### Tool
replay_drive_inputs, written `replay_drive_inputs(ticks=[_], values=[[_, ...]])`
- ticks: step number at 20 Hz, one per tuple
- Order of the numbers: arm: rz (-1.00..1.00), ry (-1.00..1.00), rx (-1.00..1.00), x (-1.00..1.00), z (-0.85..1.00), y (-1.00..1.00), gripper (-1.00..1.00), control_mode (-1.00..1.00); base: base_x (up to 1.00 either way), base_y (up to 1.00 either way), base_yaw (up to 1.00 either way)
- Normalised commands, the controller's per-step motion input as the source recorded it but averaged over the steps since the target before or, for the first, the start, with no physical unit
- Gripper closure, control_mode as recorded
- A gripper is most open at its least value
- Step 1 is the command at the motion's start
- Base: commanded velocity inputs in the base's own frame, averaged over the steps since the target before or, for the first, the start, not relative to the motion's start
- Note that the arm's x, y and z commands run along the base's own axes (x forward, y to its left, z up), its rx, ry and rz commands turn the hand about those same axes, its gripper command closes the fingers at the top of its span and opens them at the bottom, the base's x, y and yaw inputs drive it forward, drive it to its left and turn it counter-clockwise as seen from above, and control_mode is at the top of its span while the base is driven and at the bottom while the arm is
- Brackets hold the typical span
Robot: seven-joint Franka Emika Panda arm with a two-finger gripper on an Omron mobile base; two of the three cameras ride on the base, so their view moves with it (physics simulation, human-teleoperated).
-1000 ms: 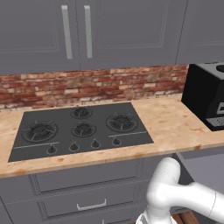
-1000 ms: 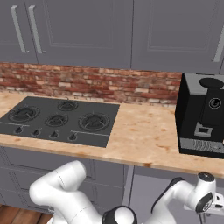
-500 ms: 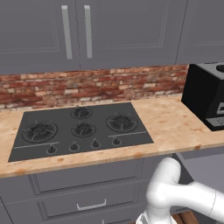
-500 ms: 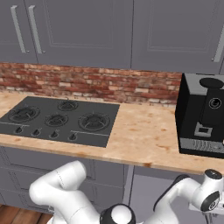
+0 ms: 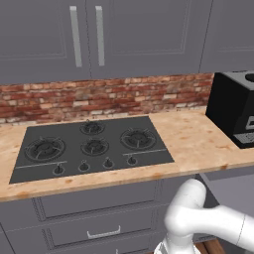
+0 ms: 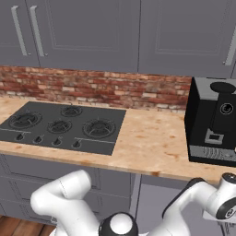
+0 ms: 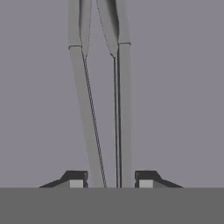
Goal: Take the tongs from the drawer on the right and place them on the dining counter next to the tray containing the kebab skewer.
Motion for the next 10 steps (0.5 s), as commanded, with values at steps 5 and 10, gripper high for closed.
replay_drive_inputs(ticks=[5, 10], values=[[0.00, 0.00, 0.00, -0.17, 0.52, 0.16, 1.00, -1.00, 0.00, 0.00, 0.00], [0.00, 0.00, 0.00, -0.18, 0.50, 0.17, 1.00, -1.00, 0.00, 0.00, 0.00]])
